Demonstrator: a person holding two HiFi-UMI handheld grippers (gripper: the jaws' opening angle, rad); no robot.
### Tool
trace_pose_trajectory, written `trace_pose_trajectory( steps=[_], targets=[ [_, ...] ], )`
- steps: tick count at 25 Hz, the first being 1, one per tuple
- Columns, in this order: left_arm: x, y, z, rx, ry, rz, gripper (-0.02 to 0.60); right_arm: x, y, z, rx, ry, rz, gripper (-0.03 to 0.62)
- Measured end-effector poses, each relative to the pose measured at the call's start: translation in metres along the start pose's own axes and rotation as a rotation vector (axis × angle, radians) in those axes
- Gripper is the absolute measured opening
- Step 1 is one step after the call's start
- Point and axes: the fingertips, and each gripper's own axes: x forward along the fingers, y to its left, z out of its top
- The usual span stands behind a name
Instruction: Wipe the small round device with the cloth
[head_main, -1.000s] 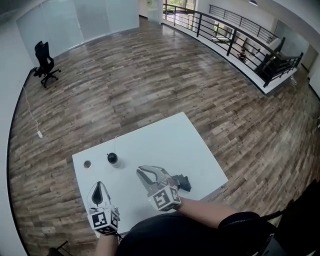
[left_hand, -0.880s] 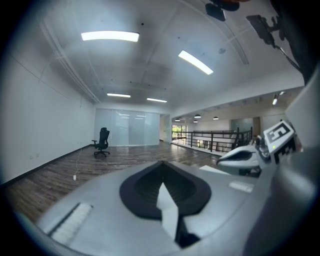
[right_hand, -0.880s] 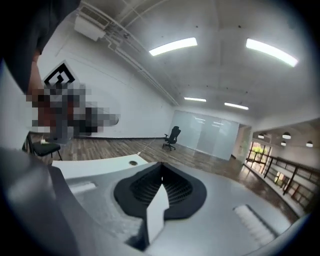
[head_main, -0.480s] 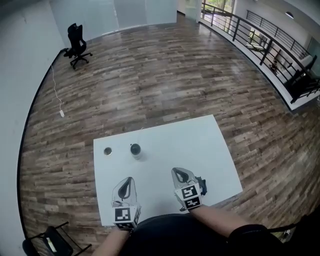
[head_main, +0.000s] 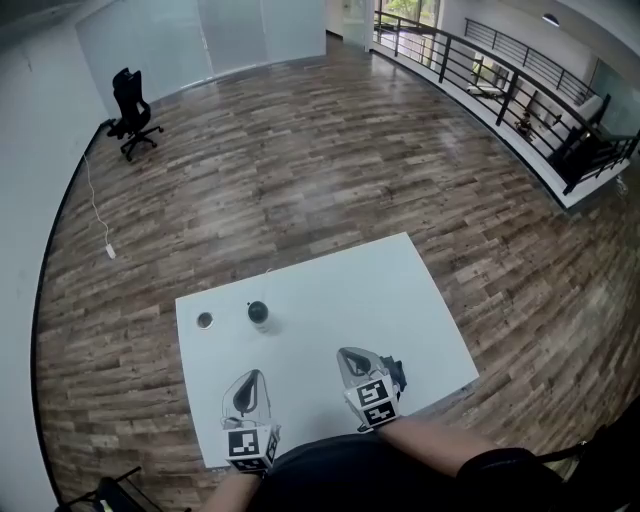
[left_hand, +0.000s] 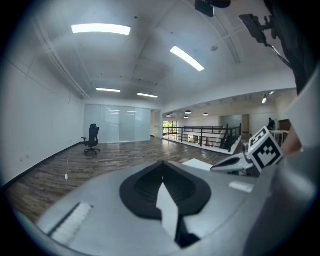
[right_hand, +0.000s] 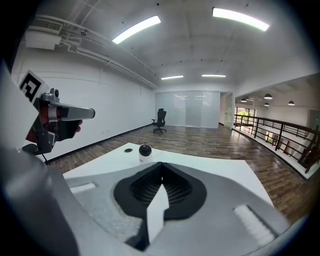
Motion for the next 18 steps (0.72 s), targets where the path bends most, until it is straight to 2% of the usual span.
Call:
trace_pose_trajectory(
  steps=[5,11,18],
  targets=[
    [-0.003,-0.003,-0.008,0.001,-0.037,-0.028,0.008,-0.003,0.0,-0.001,0.007,0.007,-0.015,0.003],
    [-0.016,0.014,-0.007,-0.015,-0.052,0.001,0.008,0.006,0.014,0.001,0.007,0.009,0.007,0.003],
    [-0.015,0.024,-0.015,-0.032,-0.052,-0.009,0.008,0.008,0.016,-0.003,0.007,0.015,-0.008,0.003]
  ],
)
